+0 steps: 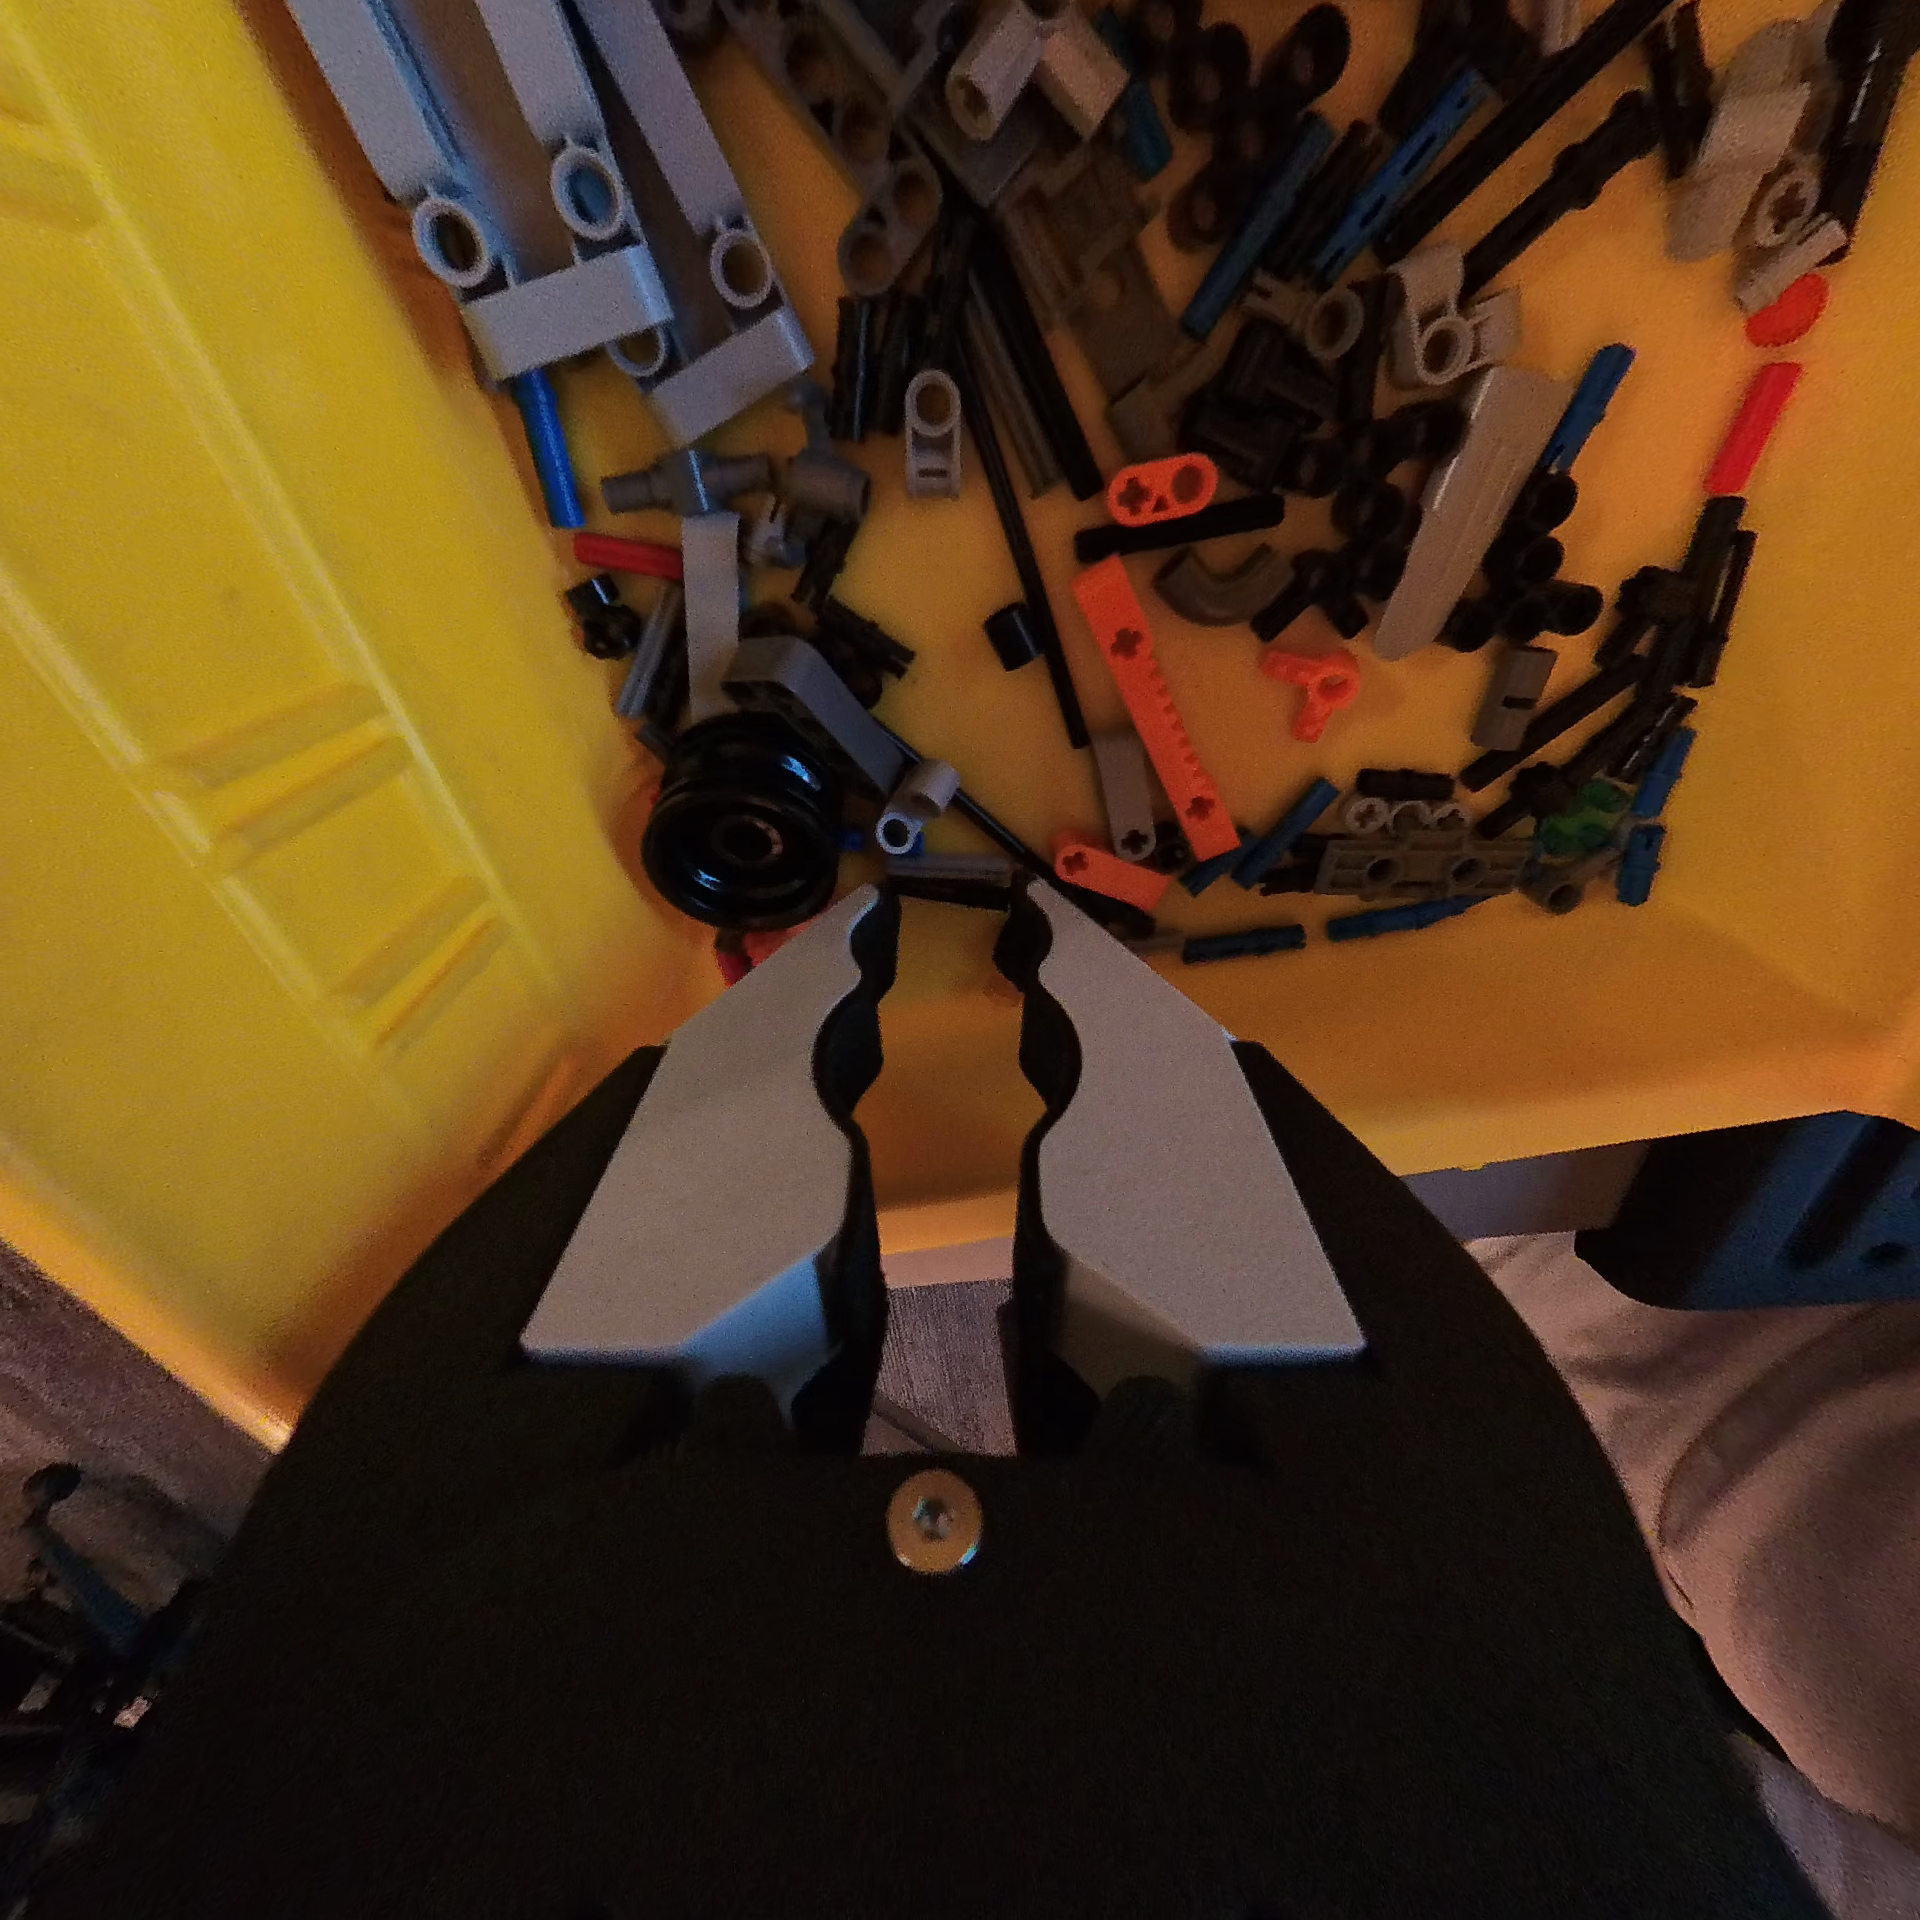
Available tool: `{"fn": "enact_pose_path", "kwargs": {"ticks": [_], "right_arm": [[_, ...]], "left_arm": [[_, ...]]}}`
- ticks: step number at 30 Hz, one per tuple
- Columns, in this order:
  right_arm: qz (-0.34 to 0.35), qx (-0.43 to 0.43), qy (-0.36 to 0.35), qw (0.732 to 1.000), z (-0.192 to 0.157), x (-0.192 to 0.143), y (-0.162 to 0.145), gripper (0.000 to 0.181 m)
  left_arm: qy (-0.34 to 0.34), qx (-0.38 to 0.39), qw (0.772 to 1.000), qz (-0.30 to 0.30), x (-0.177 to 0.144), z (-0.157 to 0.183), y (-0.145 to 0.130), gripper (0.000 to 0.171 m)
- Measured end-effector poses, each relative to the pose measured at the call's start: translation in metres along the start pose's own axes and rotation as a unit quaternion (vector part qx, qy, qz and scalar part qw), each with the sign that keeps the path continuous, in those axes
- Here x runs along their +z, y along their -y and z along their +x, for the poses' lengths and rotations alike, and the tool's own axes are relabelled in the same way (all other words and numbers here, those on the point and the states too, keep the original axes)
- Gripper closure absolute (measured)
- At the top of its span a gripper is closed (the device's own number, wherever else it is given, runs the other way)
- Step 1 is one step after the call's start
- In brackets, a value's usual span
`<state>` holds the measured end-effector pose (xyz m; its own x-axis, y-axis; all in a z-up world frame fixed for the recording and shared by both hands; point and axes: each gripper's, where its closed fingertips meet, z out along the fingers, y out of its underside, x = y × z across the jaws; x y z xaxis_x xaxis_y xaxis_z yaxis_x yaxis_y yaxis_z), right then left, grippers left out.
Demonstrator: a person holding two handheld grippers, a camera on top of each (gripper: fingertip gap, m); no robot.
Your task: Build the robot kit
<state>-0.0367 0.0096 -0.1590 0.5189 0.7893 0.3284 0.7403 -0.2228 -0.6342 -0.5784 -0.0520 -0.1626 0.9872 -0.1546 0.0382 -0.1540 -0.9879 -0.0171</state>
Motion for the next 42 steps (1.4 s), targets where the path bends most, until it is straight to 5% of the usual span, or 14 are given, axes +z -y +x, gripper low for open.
{"fn": "enact_pose_path", "kwargs": {"ticks": [5,17,27,30,34,42], "right_arm": [[-0.002,-0.006,-0.001,1.0,-0.001,0.0,0.0,0.181],[-0.006,-0.018,-0.004,1.0,-0.001,0.0,0.001,0.181],[-0.007,-0.021,-0.005,1.0,-0.001,0.0,0.002,0.181],[-0.007,-0.023,-0.006,1.0,-0.002,0.0,0.003,0.181],[-0.006,-0.031,-0.008,0.999,-0.002,0.002,0.004,0.181],[0.006,-0.038,-0.005,0.999,-0.003,0.005,0.006,0.181]], "left_arm": [[-0.01,0.001,1.0,0.005,-0.002,0.005,-0.002,0.165],[-0.004,-0.011,1.0,0.012,-0.009,0.0,-0.008,0.165],[0.052,0.039,0.995,0.08,-0.072,0.017,0.015,0.165],[0.044,0.1,0.987,0.118,-0.102,0.055,0.05,0.166],[0.009,0.239,0.958,0.156,-0.122,0.148,0.101,0.165],[-0.04,0.457,0.88,0.124,-0.075,0.322,0.153,0.165]]}}
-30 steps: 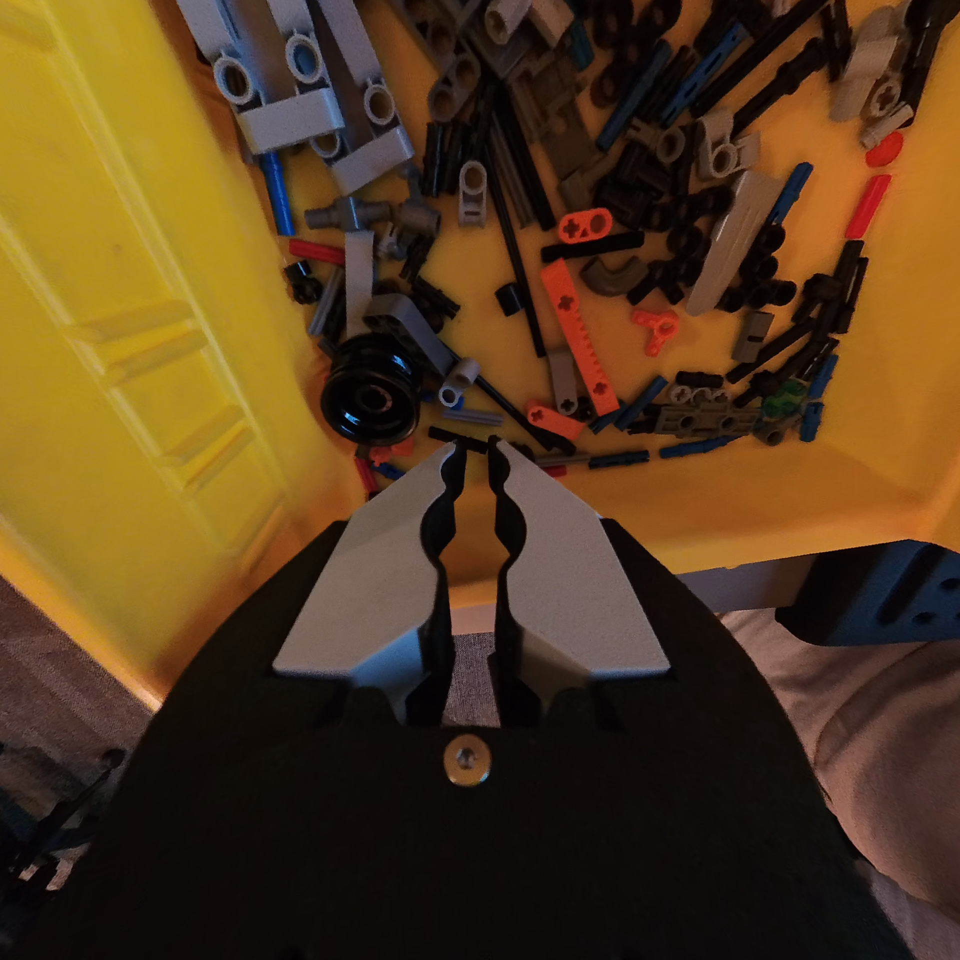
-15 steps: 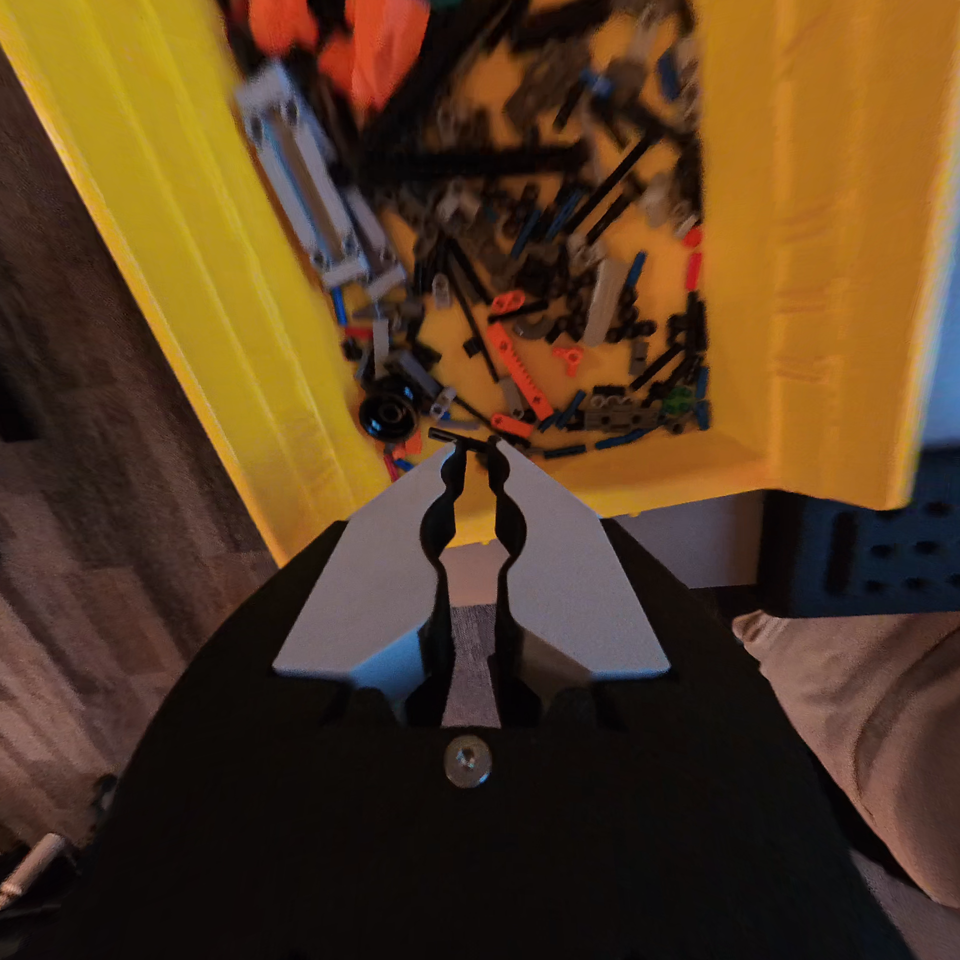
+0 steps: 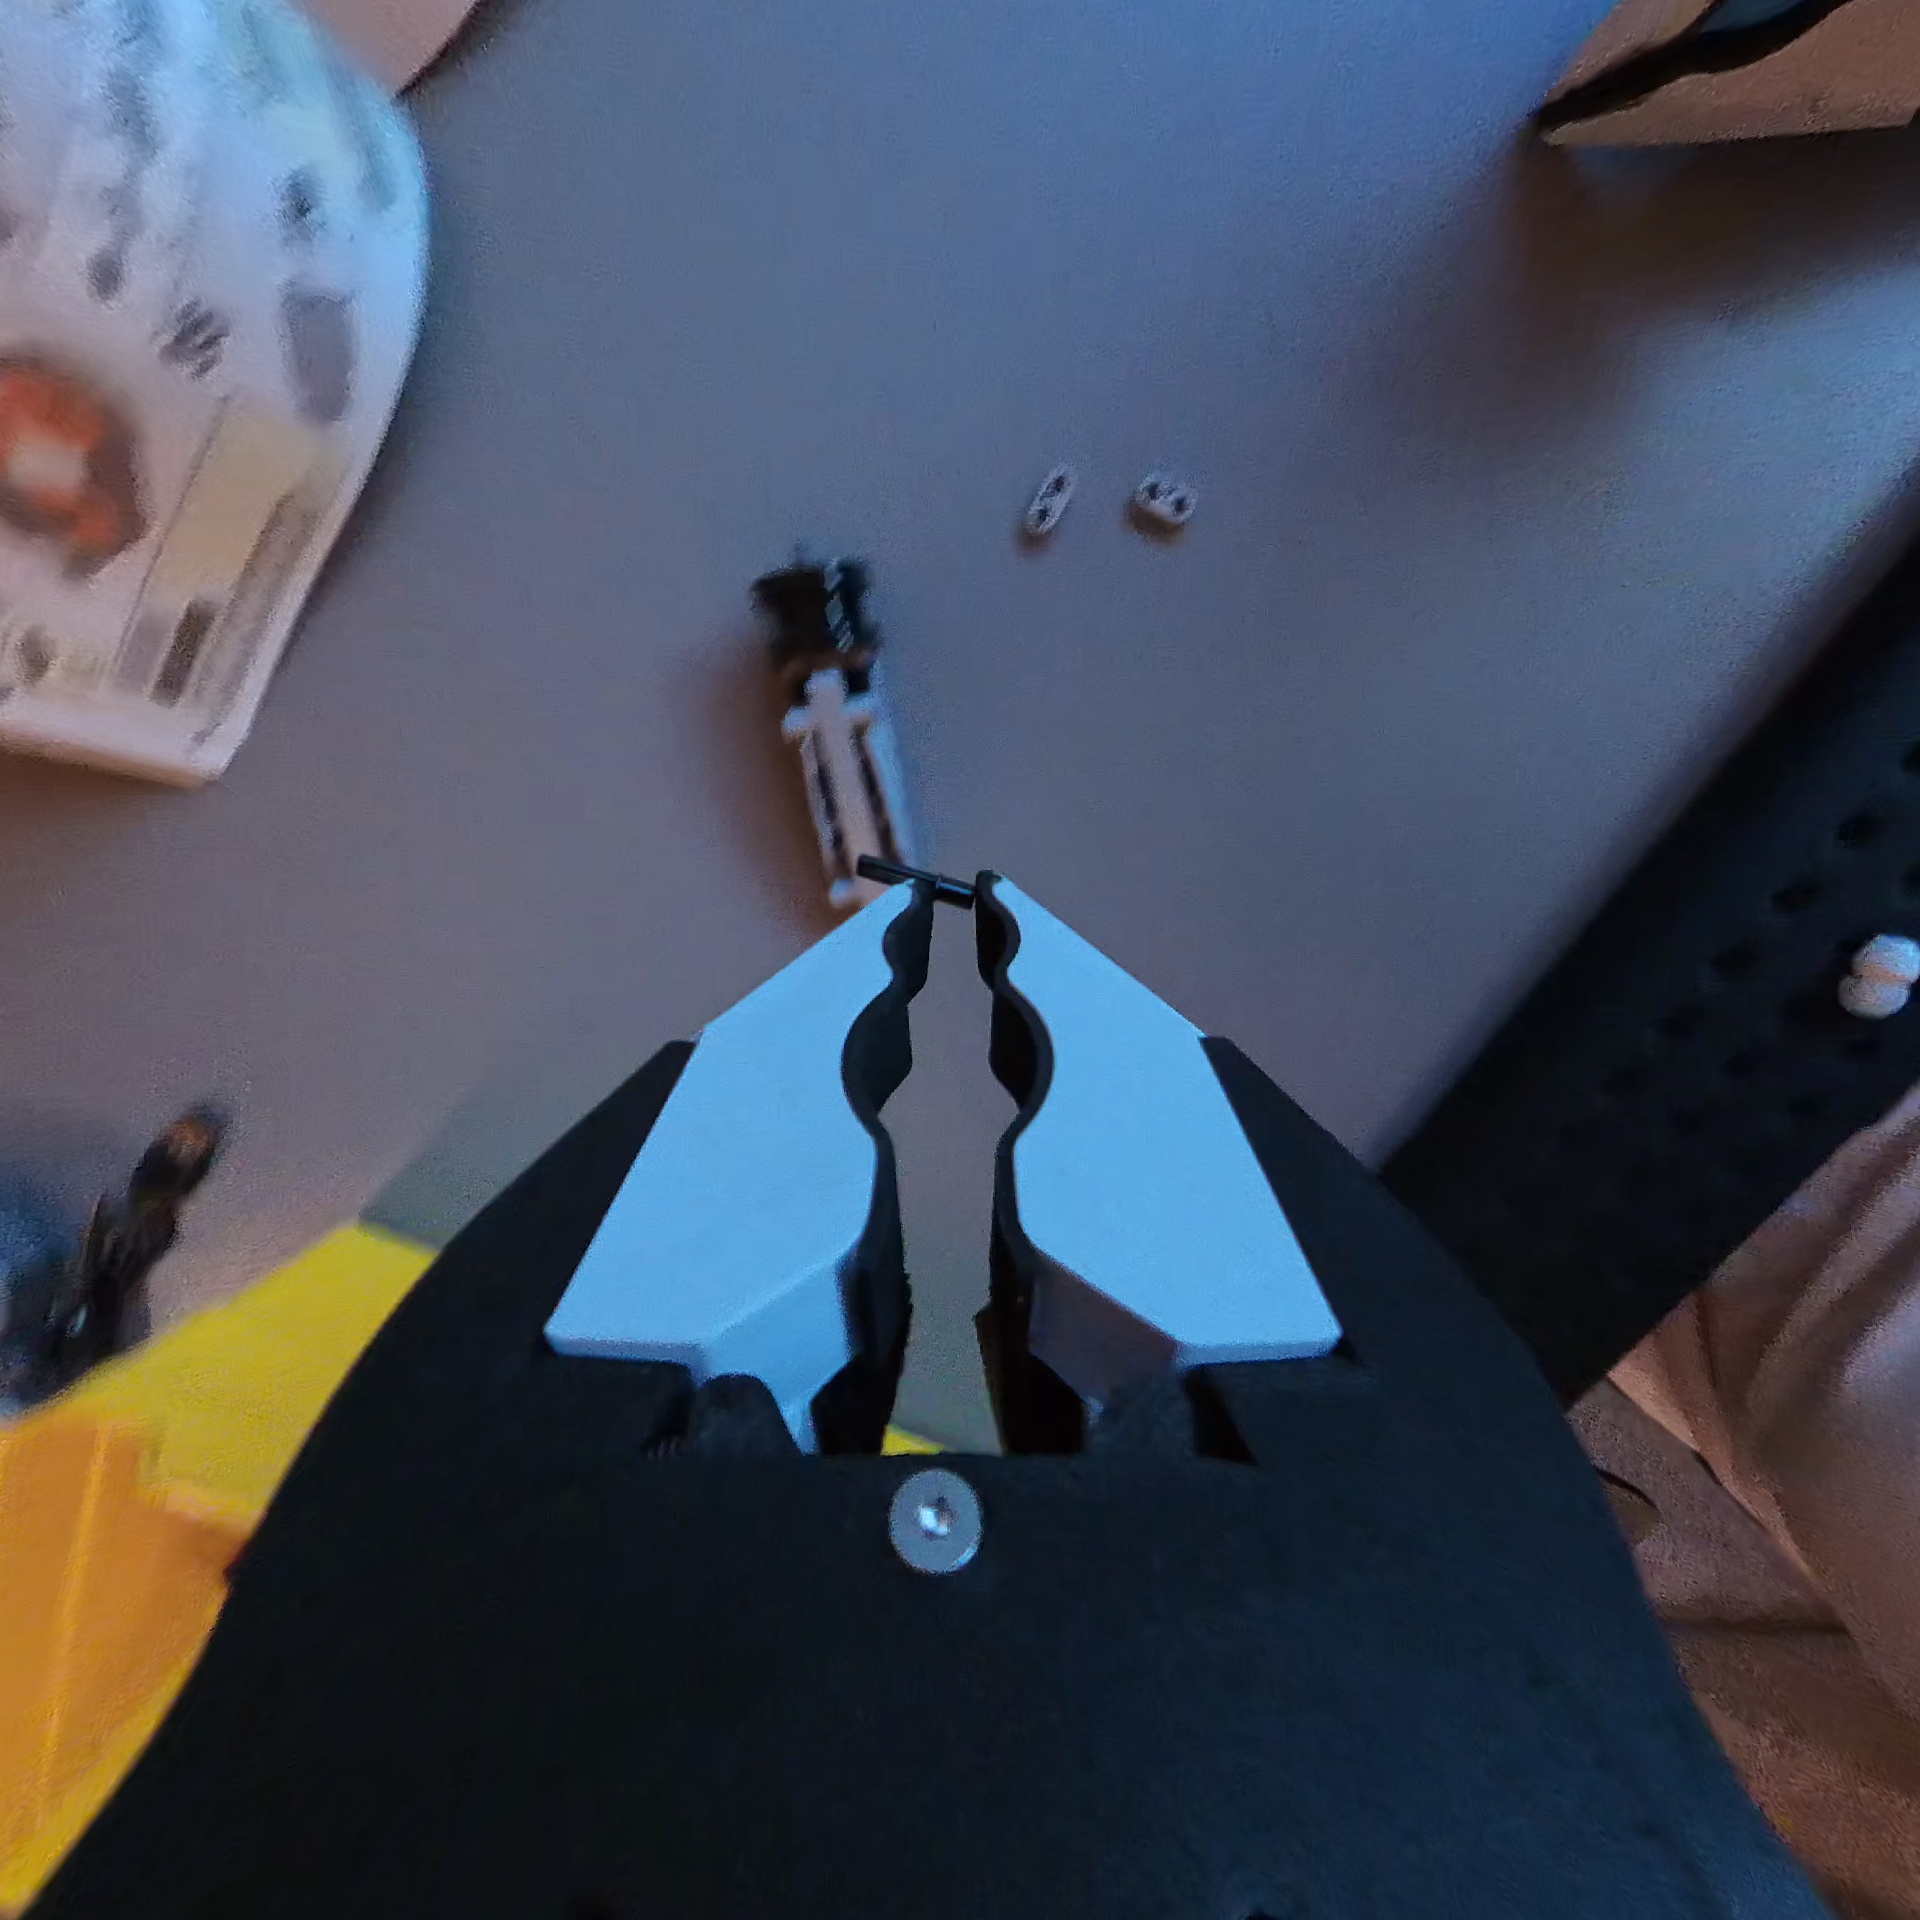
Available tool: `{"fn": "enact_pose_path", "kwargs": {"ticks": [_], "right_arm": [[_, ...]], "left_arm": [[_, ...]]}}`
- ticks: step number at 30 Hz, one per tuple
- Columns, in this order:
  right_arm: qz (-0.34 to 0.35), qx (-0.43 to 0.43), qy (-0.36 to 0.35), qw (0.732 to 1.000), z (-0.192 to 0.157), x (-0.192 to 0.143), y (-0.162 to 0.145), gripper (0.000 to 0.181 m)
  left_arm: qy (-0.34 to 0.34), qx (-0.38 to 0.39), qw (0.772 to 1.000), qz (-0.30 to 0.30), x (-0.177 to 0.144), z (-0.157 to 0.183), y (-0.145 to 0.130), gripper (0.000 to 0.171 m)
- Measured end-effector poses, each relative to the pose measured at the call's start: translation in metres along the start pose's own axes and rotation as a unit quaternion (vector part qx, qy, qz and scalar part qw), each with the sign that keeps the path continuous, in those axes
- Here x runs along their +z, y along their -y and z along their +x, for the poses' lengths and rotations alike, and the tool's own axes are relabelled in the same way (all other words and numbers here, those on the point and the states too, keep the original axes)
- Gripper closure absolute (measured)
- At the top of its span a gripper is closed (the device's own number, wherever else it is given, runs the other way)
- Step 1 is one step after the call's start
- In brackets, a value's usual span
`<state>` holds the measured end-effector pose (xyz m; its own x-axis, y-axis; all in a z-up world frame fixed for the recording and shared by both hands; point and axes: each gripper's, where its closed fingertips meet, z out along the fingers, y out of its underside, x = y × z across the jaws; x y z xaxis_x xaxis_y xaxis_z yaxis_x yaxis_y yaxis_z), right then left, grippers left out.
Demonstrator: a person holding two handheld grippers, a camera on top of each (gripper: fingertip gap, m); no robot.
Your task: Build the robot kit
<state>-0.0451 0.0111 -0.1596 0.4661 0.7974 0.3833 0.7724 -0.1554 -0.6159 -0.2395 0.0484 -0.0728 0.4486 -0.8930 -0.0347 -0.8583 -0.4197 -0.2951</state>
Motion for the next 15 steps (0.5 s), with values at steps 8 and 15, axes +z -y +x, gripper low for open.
{"fn": "enact_pose_path", "kwargs": {"ticks": [8,15], "right_arm": [[-0.002,0.021,0.006,1.0,0.0,-0.001,-0.001,0.181],[-0.001,0.021,0.004,1.0,0.001,-0.002,-0.001,0.181]], "left_arm": [[-0.06,0.03,0.996,-0.051,0.074,0.031,0.021,0.165],[-0.064,0.031,0.996,-0.063,0.092,0.036,0.011,0.165]]}}
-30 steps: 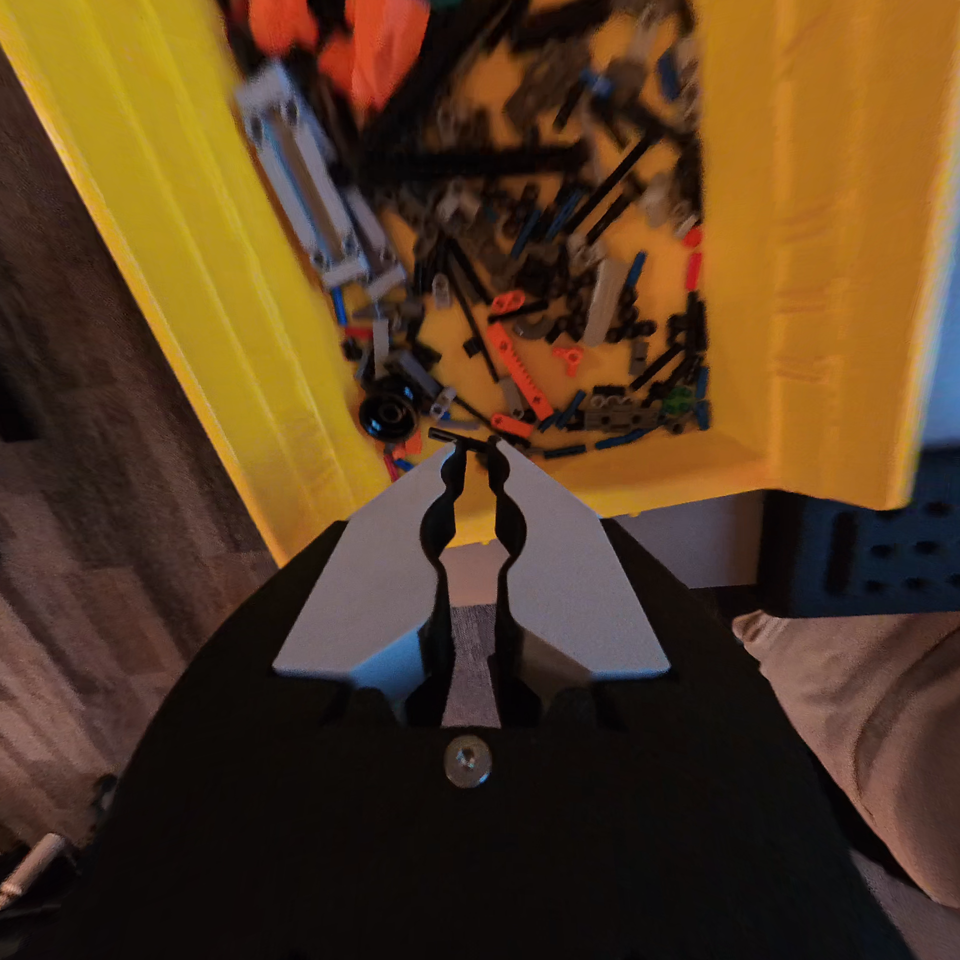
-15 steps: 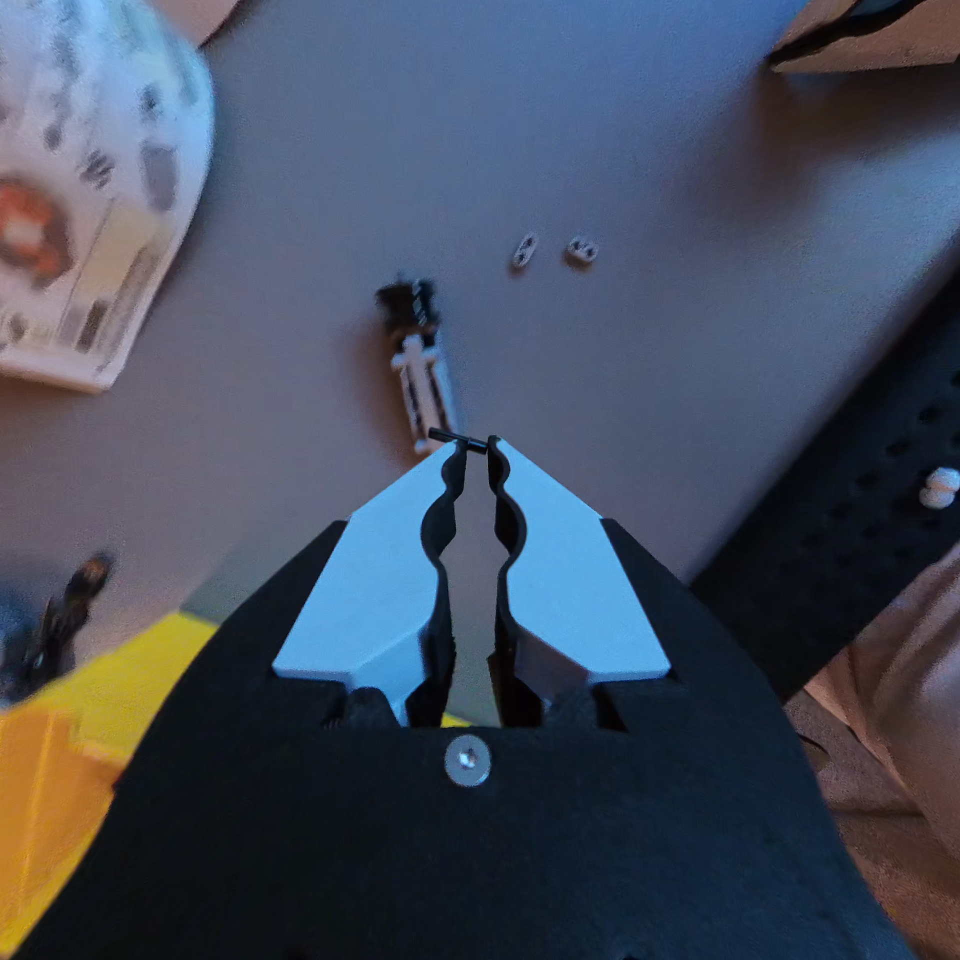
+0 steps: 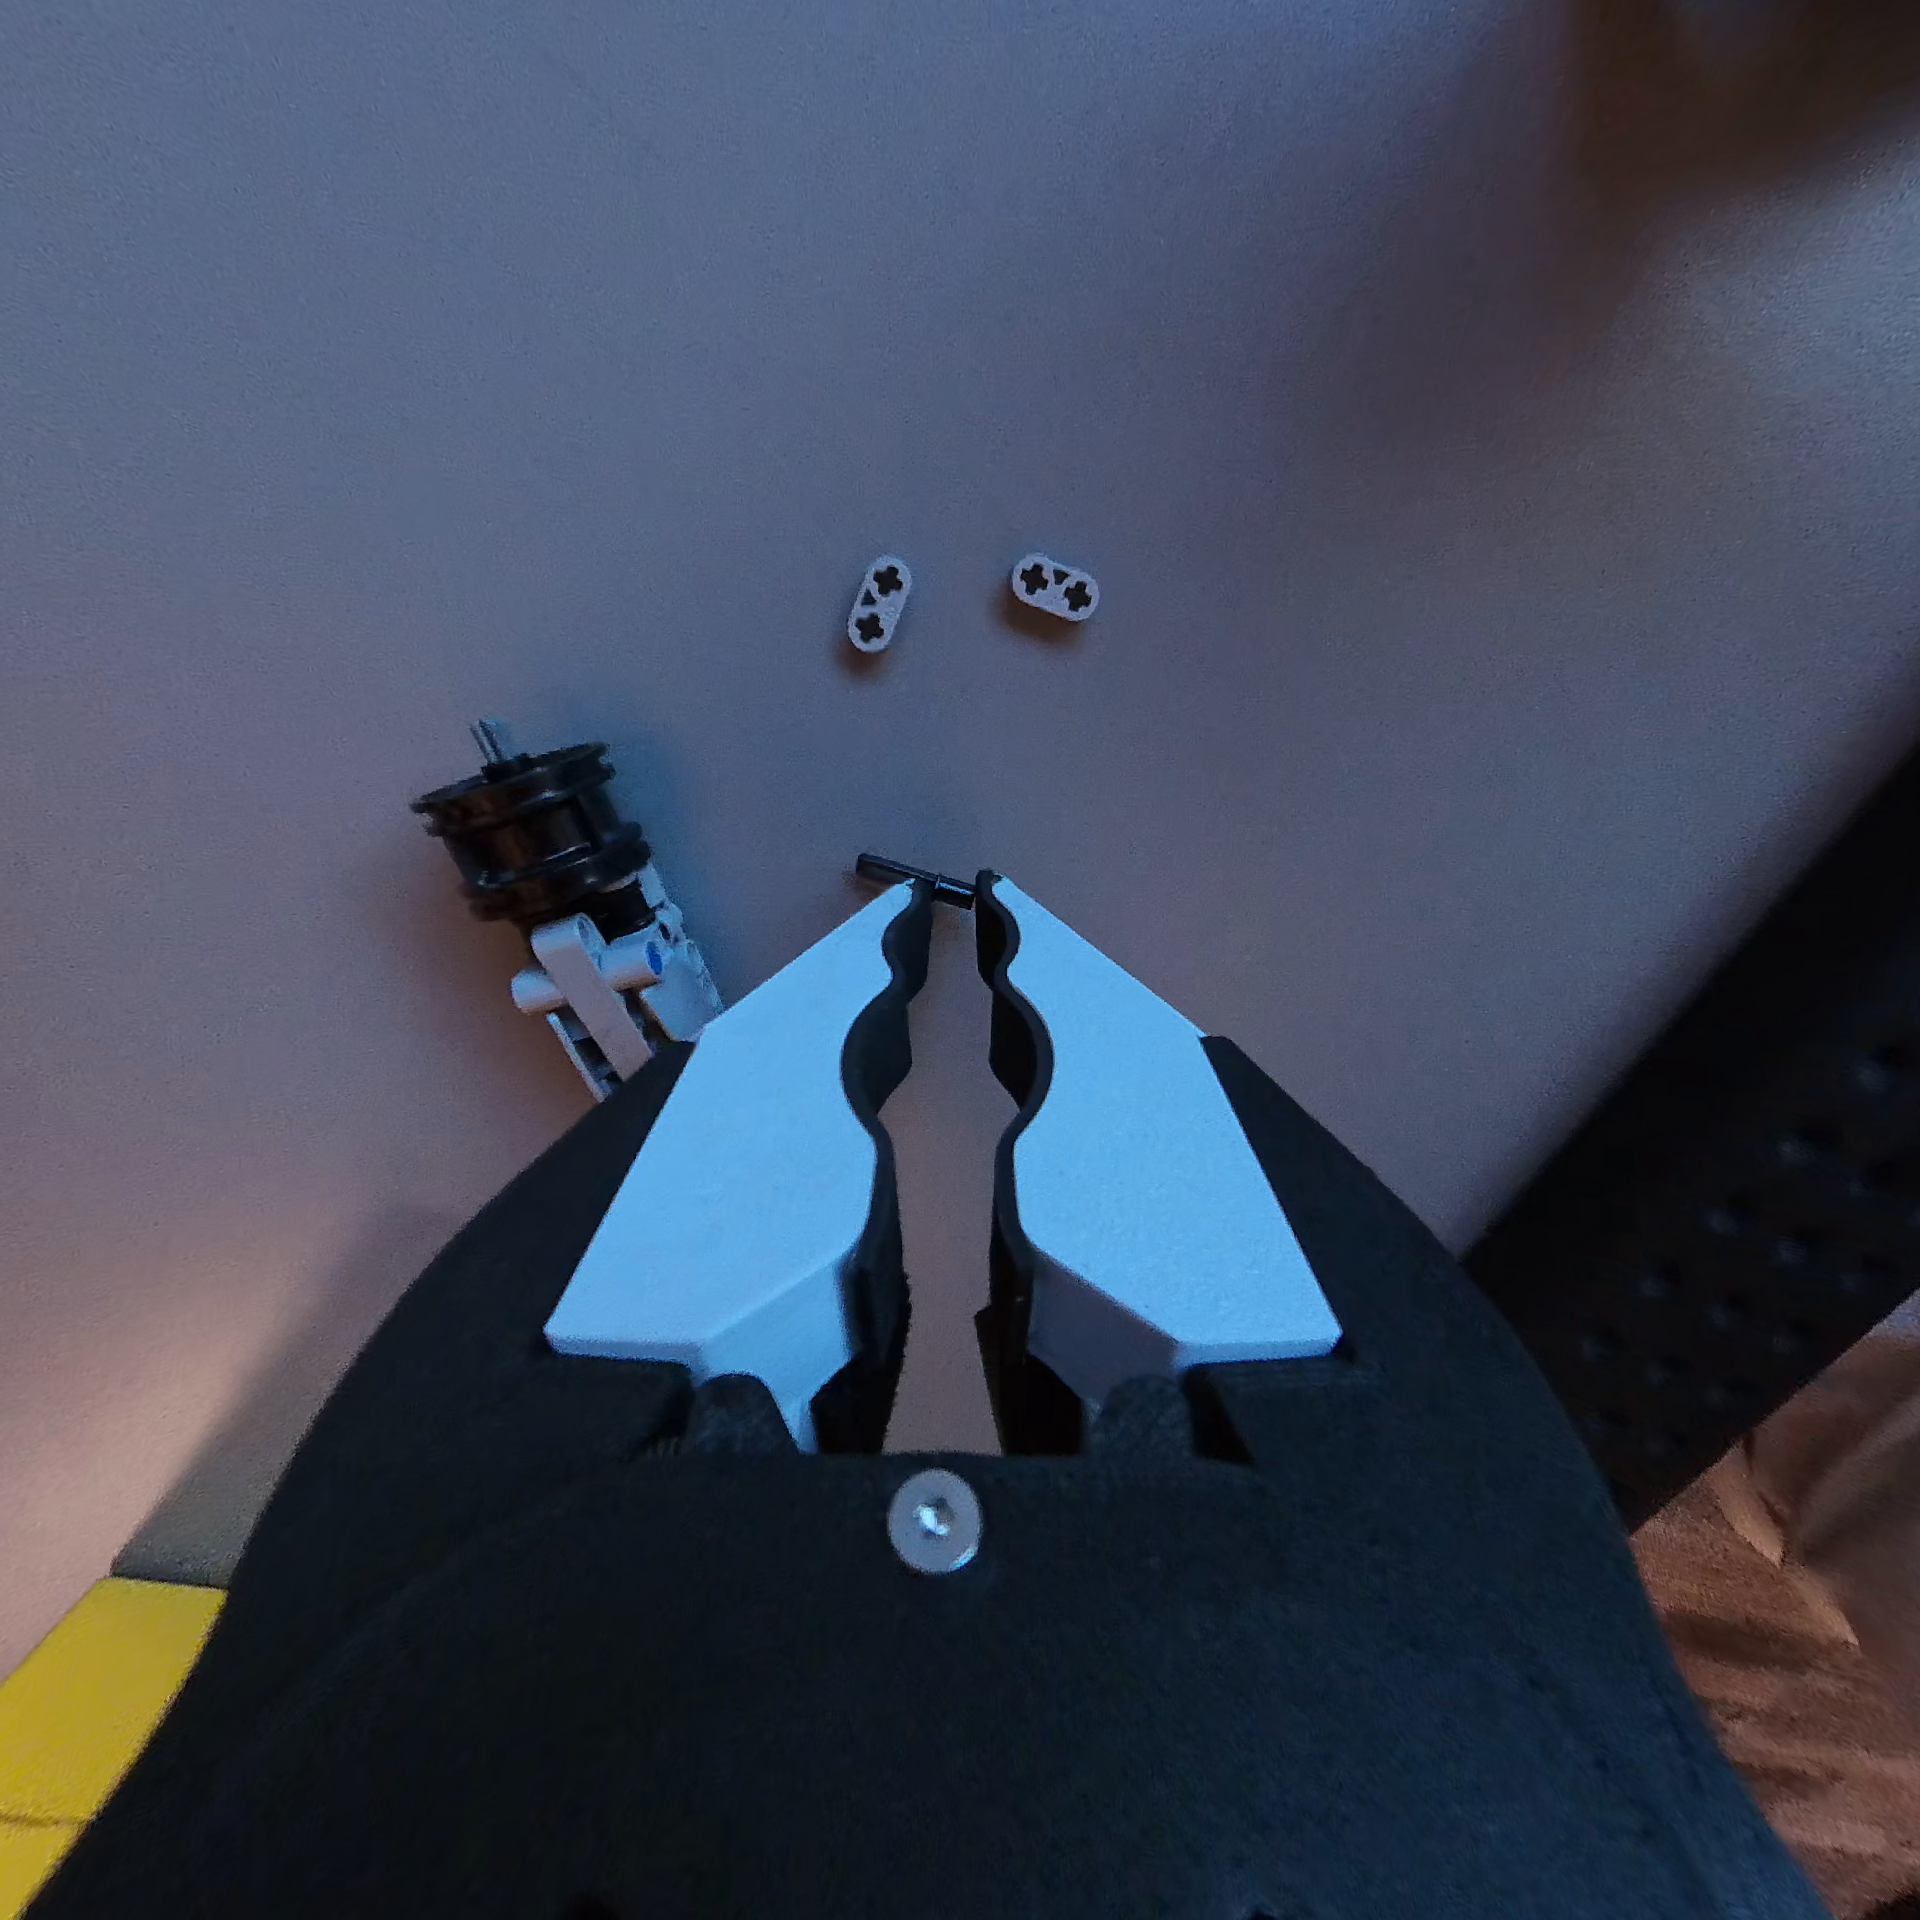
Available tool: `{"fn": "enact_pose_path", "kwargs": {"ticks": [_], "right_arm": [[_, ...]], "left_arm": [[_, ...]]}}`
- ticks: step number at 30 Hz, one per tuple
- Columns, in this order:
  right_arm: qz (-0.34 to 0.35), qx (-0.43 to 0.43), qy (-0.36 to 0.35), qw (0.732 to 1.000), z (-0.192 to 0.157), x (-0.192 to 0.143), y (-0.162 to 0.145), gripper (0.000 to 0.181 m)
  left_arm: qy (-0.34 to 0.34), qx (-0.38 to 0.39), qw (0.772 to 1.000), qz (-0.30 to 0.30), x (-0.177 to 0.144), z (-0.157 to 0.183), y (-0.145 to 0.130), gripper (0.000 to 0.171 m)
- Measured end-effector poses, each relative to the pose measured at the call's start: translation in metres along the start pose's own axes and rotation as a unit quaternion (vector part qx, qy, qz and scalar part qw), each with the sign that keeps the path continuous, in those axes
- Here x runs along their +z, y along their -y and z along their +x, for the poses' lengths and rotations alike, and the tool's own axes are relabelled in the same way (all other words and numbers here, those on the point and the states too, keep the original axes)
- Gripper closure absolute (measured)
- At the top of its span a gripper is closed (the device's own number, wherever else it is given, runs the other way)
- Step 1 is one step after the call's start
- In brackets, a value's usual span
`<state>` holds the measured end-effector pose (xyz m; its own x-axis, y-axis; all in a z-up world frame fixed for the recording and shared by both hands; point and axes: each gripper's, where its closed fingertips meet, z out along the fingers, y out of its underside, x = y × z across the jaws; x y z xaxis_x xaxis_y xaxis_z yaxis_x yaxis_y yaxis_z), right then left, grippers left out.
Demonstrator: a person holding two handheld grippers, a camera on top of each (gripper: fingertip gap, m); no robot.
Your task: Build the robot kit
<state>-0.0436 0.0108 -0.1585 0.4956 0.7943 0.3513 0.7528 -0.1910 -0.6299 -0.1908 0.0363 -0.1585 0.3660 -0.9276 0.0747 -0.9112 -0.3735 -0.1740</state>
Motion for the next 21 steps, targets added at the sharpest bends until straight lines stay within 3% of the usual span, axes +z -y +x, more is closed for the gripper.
{"fn": "enact_pose_path", "kwargs": {"ticks": [4,7,13,17,19,21], "right_arm": [[0.07,0.03,-0.06,0.995,0.023,-0.006,0.025,0.164],[0.123,0.093,-0.11,0.982,0.05,-0.006,0.048,0.157],[0.187,0.162,-0.19,0.95,0.094,0.012,0.071,0.14],[0.189,0.15,-0.228,0.943,0.112,0.034,0.08,0.135],[0.208,0.12,-0.261,0.935,0.117,0.034,0.092,0.136],[0.185,0.11,-0.268,0.939,0.118,0.043,0.092,0.135]], "left_arm": [[0.005,-0.002,1.0,0.009,0.003,-0.001,-0.003,0.165],[-0.003,-0.02,0.999,0.028,-0.001,-0.001,-0.004,0.153],[-0.002,-0.077,0.989,0.124,-0.04,-0.001,-0.011,0.153],[0.015,-0.127,0.973,0.191,-0.07,0.004,-0.037,0.155],[0.02,-0.156,0.961,0.227,-0.085,0.009,-0.056,0.155],[0.027,-0.19,0.948,0.255,-0.099,0.013,-0.081,0.155]]}}
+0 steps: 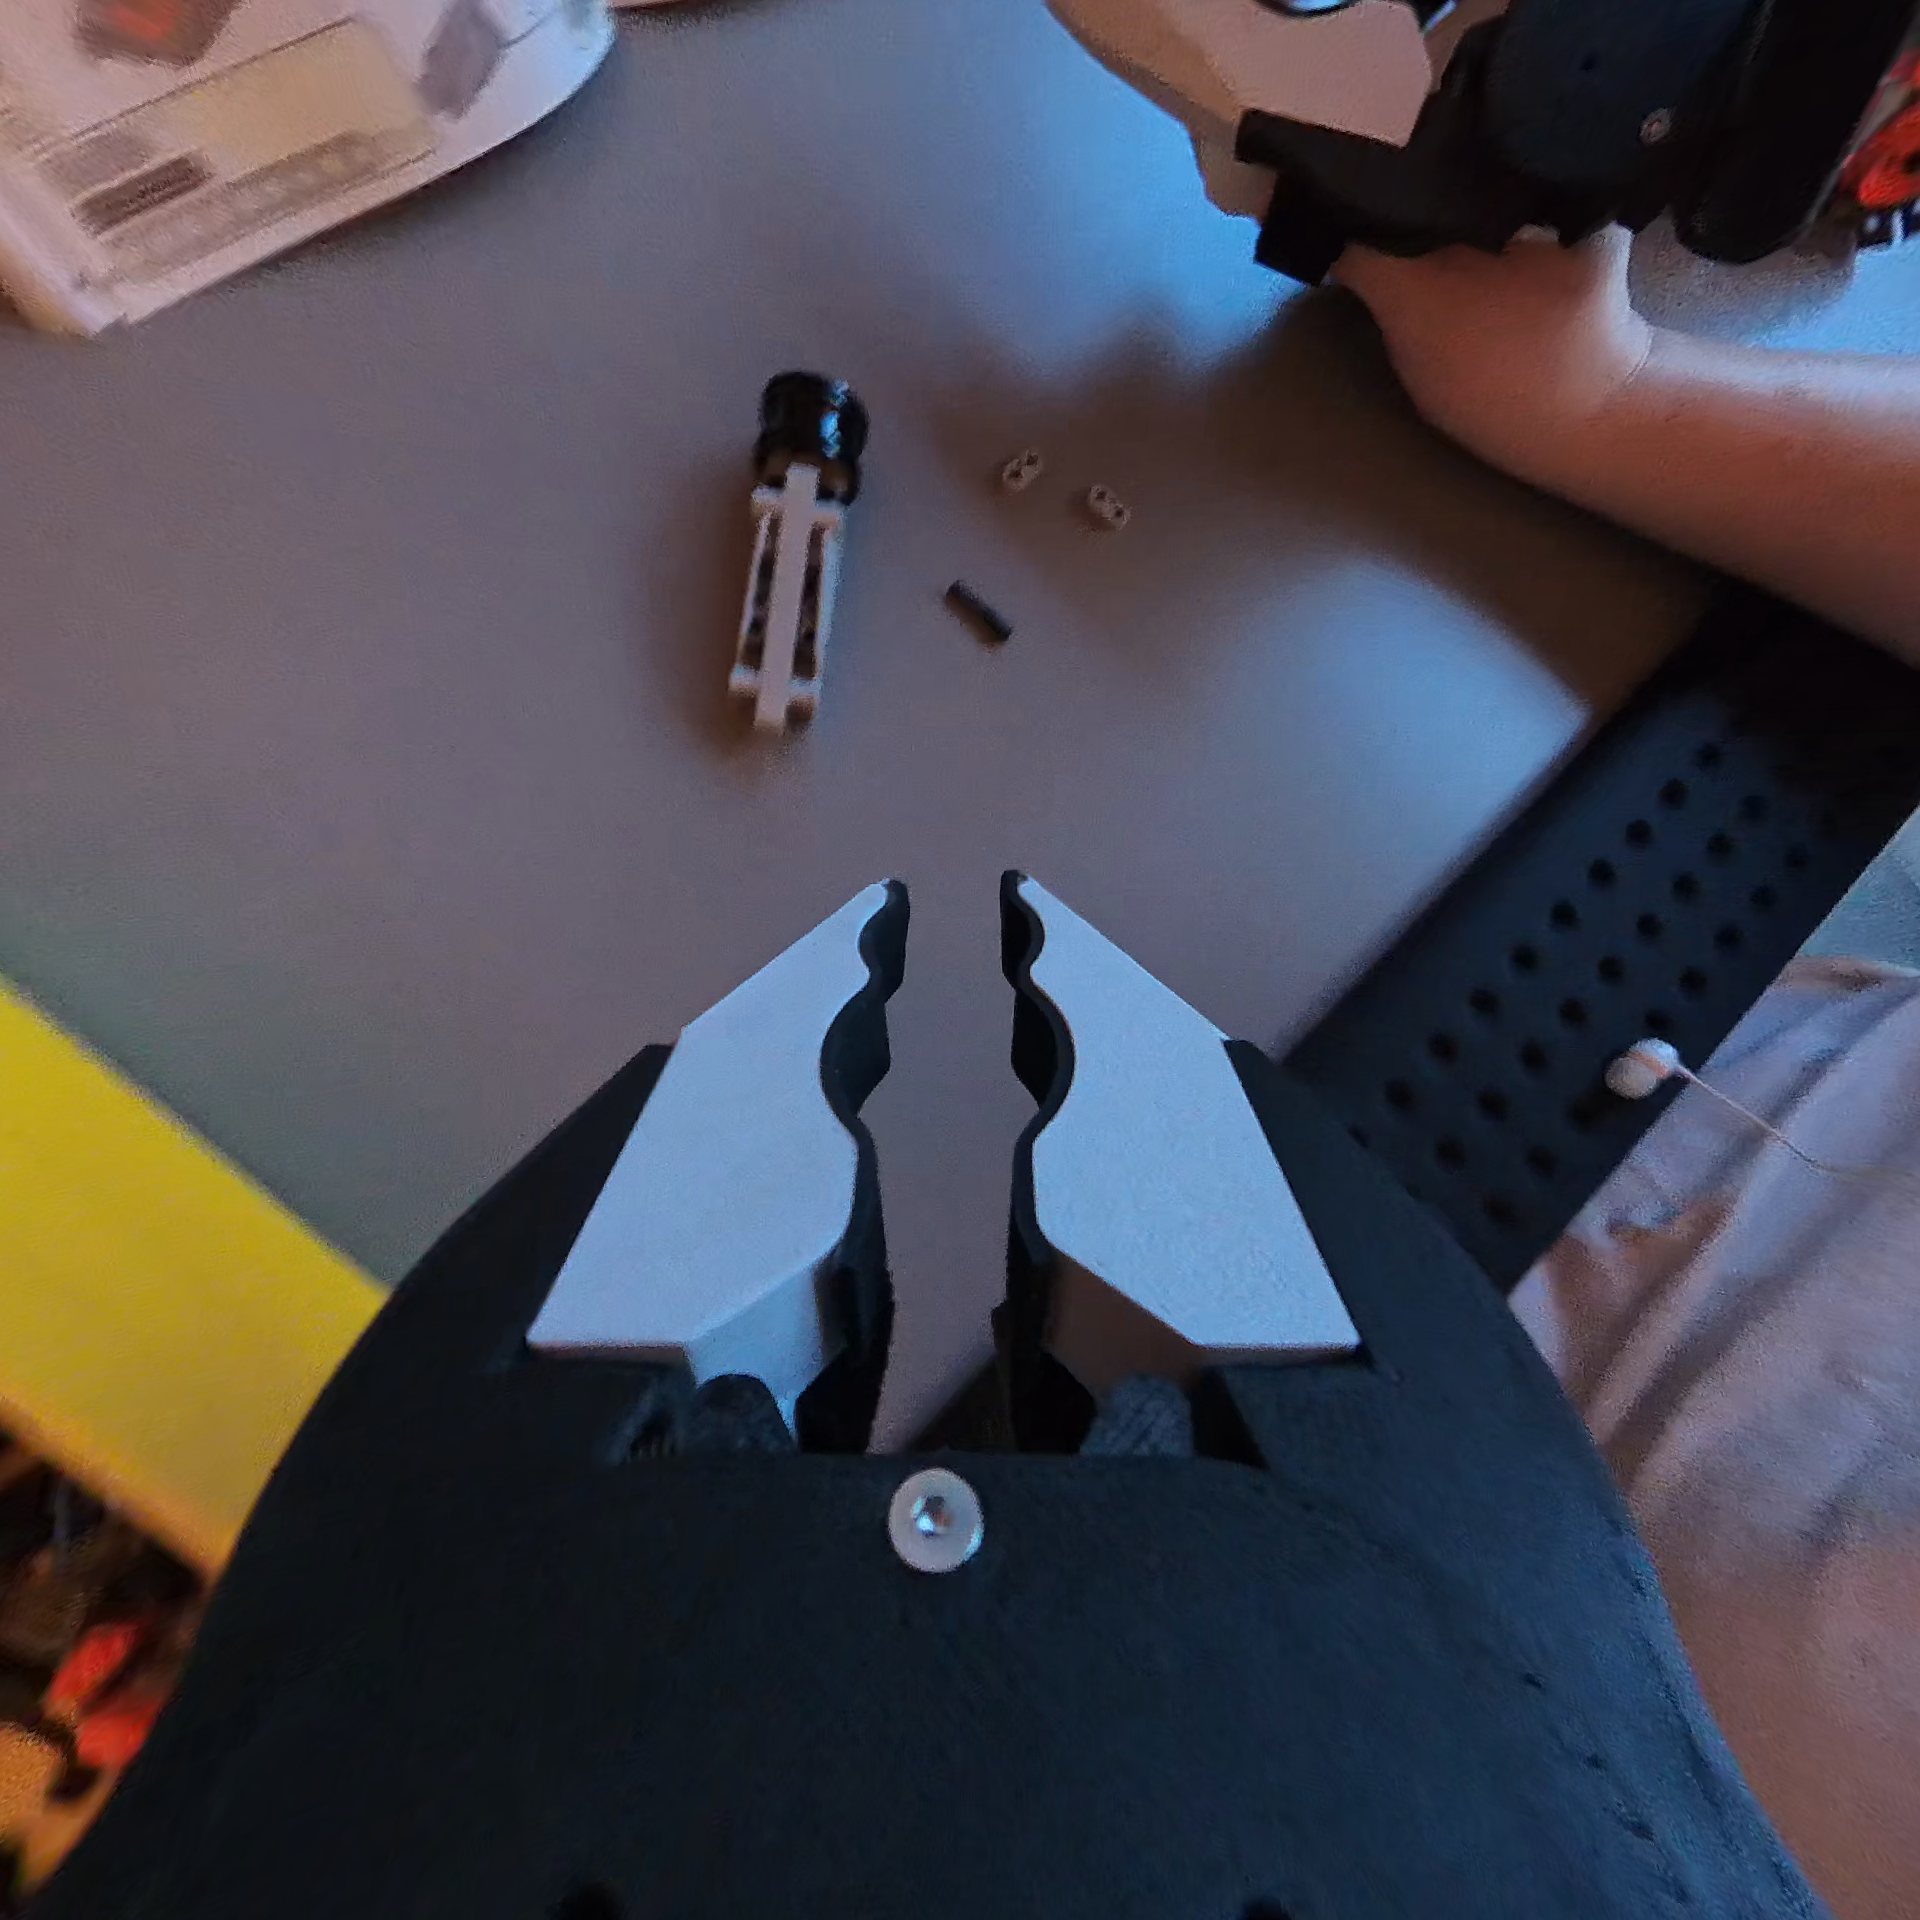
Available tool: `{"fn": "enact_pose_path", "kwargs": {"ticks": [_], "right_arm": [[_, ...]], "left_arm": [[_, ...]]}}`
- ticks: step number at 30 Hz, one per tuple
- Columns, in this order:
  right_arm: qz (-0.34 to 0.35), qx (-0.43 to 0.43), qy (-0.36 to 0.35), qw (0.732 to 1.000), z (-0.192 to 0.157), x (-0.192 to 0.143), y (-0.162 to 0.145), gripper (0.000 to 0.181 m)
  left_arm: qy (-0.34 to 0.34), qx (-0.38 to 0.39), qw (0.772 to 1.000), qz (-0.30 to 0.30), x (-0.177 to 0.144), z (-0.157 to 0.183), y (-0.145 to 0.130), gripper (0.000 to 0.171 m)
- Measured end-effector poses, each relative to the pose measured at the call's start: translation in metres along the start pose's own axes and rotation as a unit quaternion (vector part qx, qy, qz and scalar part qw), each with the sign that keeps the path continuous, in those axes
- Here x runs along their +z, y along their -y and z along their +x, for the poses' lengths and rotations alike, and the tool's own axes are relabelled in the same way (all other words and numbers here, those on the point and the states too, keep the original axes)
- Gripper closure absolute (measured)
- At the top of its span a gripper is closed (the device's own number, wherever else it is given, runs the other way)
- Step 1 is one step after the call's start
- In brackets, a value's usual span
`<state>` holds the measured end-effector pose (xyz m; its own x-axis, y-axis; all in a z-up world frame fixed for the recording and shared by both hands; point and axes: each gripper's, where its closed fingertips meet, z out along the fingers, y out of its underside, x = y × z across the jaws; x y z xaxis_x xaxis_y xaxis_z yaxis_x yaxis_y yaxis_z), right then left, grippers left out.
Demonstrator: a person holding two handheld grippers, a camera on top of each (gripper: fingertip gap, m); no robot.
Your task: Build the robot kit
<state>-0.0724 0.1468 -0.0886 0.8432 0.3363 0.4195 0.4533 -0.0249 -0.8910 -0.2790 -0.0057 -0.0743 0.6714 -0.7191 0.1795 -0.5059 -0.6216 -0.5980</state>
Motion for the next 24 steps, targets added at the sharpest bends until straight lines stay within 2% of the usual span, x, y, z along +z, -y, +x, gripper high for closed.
{"fn": "enact_pose_path", "kwargs": {"ticks": [4,7,9,14,24], "right_arm": [[-0.021,-0.048,-0.003,0.999,-0.008,0.004,-0.006,0.134],[-0.037,-0.08,-0.003,0.996,-0.013,0.007,-0.01,0.135],[-0.071,-0.106,-0.005,0.992,-0.017,0.011,-0.02,0.137],[-0.098,-0.172,-0.016,0.98,-0.023,0.015,-0.031,0.136],[-0.101,-0.175,-0.02,0.979,-0.023,0.016,-0.031,0.138]], "left_arm": [[0.053,-0.063,0.996,0.039,-0.056,-0.021,-0.044,0.155],[0.121,-0.111,0.984,0.066,-0.1,-0.047,-0.078,0.155],[0.153,-0.136,0.975,0.086,-0.121,-0.059,-0.096,0.156],[0.198,-0.166,0.96,0.108,-0.147,-0.079,-0.129,0.158],[0.275,-0.205,0.933,0.106,-0.18,-0.128,-0.167,0.159]]}}
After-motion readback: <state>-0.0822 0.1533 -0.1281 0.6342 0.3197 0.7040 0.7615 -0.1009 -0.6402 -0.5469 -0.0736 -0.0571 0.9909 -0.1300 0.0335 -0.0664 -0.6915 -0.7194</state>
